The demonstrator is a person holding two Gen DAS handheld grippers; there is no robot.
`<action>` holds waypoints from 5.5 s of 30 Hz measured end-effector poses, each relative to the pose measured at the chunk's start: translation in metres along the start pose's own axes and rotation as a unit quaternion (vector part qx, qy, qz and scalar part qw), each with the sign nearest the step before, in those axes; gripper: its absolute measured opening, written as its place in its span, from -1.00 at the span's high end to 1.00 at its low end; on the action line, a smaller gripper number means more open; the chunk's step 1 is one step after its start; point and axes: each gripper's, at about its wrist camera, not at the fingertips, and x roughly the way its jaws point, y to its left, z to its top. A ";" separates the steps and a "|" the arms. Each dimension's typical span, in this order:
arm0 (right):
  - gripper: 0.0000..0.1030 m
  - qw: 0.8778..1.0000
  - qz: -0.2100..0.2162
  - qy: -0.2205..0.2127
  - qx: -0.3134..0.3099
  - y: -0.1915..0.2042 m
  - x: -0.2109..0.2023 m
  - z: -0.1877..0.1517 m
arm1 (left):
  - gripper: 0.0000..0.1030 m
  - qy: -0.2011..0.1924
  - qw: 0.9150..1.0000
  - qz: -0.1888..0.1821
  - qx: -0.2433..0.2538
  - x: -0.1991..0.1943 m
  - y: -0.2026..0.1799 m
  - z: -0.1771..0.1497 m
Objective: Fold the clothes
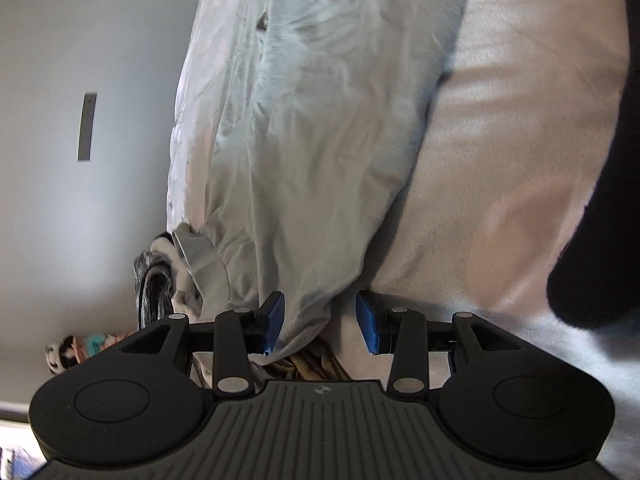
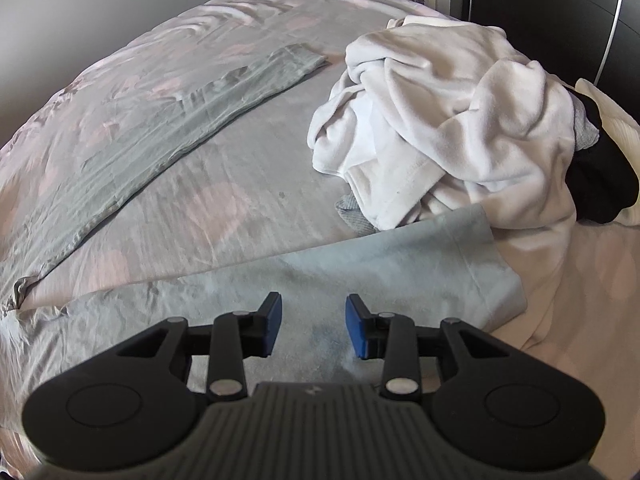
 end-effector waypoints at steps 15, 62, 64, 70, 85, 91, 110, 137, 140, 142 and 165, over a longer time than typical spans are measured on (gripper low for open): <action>0.25 1.000 0.017 0.009 0.023 -0.003 0.008 0.003 | 0.47 0.048 0.998 0.040 0.005 0.032 -0.001 -0.012; 0.95 0.889 0.027 0.140 -0.436 0.006 0.062 0.000 | 0.96 0.094 0.989 0.012 -0.114 0.029 -0.001 0.002; 1.00 0.886 0.020 0.120 -0.447 0.009 0.057 -0.002 | 0.96 0.093 0.989 0.011 -0.115 0.028 -0.001 0.002; 1.00 0.887 -0.010 0.042 -0.460 0.020 0.040 0.010 | 0.96 0.090 0.989 0.009 -0.118 0.028 0.001 0.001; 0.97 0.831 0.047 0.149 -0.534 0.010 0.035 0.032 | 0.96 0.095 0.991 -0.001 -0.099 0.030 0.001 0.003; 0.83 0.809 0.059 0.188 -0.554 -0.008 0.033 0.020 | 0.96 0.097 0.991 -0.005 -0.092 0.030 0.001 0.003; 0.32 0.726 0.038 0.204 -0.656 -0.018 0.051 -0.043 | 0.96 0.099 0.992 -0.008 -0.079 0.032 0.000 0.004; 0.95 0.807 -0.018 0.108 -0.581 -0.032 0.024 -0.052 | 0.85 -0.016 0.997 -0.018 0.070 0.037 0.002 -0.026; 0.95 0.834 -0.019 0.070 -0.548 -0.039 0.004 -0.042 | 0.93 -0.017 0.999 -0.028 -0.006 0.031 0.022 -0.028; 0.95 0.849 -0.019 0.043 -0.526 -0.042 -0.011 -0.035 | 0.94 -0.019 0.997 -0.037 -0.066 0.026 0.042 -0.031; 0.95 0.887 -0.074 -0.120 -0.440 0.057 0.035 0.200 | 0.83 0.050 0.923 -0.113 -0.365 0.090 0.243 0.007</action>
